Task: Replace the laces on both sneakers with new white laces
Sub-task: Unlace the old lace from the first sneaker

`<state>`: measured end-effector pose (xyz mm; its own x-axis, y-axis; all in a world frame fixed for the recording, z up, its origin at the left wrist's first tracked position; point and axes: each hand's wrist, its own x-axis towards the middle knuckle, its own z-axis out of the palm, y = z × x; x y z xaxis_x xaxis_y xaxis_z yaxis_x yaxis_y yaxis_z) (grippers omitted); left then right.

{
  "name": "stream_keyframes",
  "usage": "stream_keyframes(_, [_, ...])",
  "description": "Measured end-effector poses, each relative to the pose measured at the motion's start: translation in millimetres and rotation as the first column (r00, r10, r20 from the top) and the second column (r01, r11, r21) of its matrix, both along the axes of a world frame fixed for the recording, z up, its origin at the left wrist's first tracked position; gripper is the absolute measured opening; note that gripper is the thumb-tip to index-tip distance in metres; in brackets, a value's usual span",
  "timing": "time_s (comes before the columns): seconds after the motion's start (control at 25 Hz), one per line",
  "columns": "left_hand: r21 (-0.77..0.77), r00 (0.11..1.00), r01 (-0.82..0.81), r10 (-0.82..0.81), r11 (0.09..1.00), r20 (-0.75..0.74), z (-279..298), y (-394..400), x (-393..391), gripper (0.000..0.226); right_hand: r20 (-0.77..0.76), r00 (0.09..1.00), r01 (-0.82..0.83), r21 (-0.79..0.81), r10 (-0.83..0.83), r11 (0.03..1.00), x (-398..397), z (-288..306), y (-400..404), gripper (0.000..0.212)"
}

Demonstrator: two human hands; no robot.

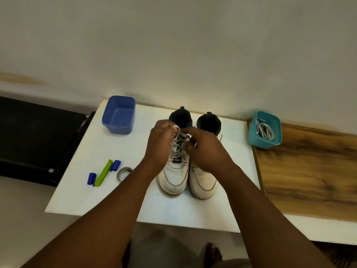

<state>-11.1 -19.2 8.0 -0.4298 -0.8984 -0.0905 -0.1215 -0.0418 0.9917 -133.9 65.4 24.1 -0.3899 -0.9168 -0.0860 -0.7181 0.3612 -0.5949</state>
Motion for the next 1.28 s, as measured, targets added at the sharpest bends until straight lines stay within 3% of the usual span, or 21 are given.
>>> stream_keyframes(0.08, [0.136, 0.969, -0.102, 0.129, 0.986, -0.210, 11.3, -5.7, 8.9, 0.028, -0.004, 1.000, -0.001, -0.005, 0.001, 1.000, 1.1, -3.6, -1.7, 0.023])
stream_keyframes(0.16, [0.300, 0.854, -0.238, 0.346, 0.924, -0.388, 18.5, -11.1, 20.1, 0.039, -0.001, 0.999, 0.043, -0.011, -0.043, 0.999, -0.3, 0.7, -1.2, 0.009])
stream_keyframes(0.2, [0.300, 0.832, -0.316, 0.415, 0.900, -0.368, 17.2, -14.0, 24.9, 0.042, -0.030, 0.999, 0.037, 0.039, -0.036, 0.999, -4.1, 5.5, 0.2, 0.004])
stream_keyframes(0.28, [0.034, 0.892, -0.443, 0.445, 0.896, -0.077, 6.1, -17.0, 28.6, 0.033, -0.148, 0.988, -0.014, 0.254, 0.053, 0.967, -15.6, 18.9, 4.2, 0.010])
stream_keyframes(0.32, [-0.163, 0.896, -0.409, 0.429, 0.898, 0.116, -2.8, -16.0, 29.3, 0.023, -0.223, 0.971, -0.001, 0.373, 0.091, 0.928, -21.7, 24.8, 6.6, 0.014])
stream_keyframes(0.4, [-0.452, 0.814, -0.201, 0.405, 0.869, 0.416, -17.1, -10.9, 26.9, 0.021, -0.372, 0.927, 0.138, 0.465, 0.051, 0.875, -32.4, 38.8, 12.0, 0.025])
stream_keyframes(0.44, [-0.528, 0.767, -0.097, 0.402, 0.843, 0.500, -19.5, -6.7, 24.8, 0.024, -0.442, 0.896, 0.232, 0.416, -0.027, 0.879, -36.6, 46.7, 15.0, 0.034])
stream_keyframes(0.52, [-0.584, 0.701, 0.025, 0.402, 0.811, 0.589, -19.4, 1.3, 18.7, 0.027, -0.534, 0.812, 0.366, 0.152, -0.236, 0.918, -39.2, 63.2, 18.6, 0.045])
stream_keyframes(0.56, [-0.584, 0.682, 0.043, 0.404, 0.810, 0.610, -18.9, 4.2, 15.7, 0.031, -0.522, 0.792, 0.369, -0.004, -0.317, 0.929, -35.4, 68.3, 17.3, 0.042])
stream_keyframes(0.64, [-0.552, 0.679, 0.037, 0.384, 0.833, 0.626, -18.8, 5.5, 11.3, 0.037, -0.382, 0.875, 0.247, -0.178, -0.298, 0.953, -20.3, 69.1, 7.4, 0.022])
stream_keyframes(0.72, [-0.530, 0.726, 0.055, 0.331, 0.847, 0.603, -22.4, 2.3, 5.9, 0.027, -0.255, 0.964, 0.046, -0.091, -0.068, 0.995, -0.6, 50.0, -6.7, 0.026])
stream_keyframes(0.8, [-0.538, 0.742, 0.209, 0.226, 0.817, 0.631, -26.9, -3.8, -0.3, 0.040, -0.243, 0.965, -0.074, 0.088, 0.094, 0.993, 10.4, 19.2, -13.2, 0.037])
stream_keyframes(0.88, [-0.538, 0.733, 0.318, 0.157, 0.781, 0.662, -31.7, -11.0, 0.3, 0.047, -0.303, 0.947, -0.060, 0.149, 0.103, 0.987, 8.8, 2.2, -14.5, 0.037])
stream_keyframes(1.08, [-0.534, 0.831, 0.292, 0.066, 0.793, 0.552, -34.6, -23.5, 12.3, 0.027, -0.305, 0.952, 0.049, 0.075, -0.024, 0.996, -4.3, 2.7, -10.1, 0.028])
stream_keyframes(1.28, [-0.515, 0.865, 0.288, 0.012, 0.807, 0.502, -31.0, -25.8, 17.1, 0.021, -0.227, 0.971, 0.097, 0.106, -0.070, 0.990, -9.0, 0.5, -7.5, 0.025])
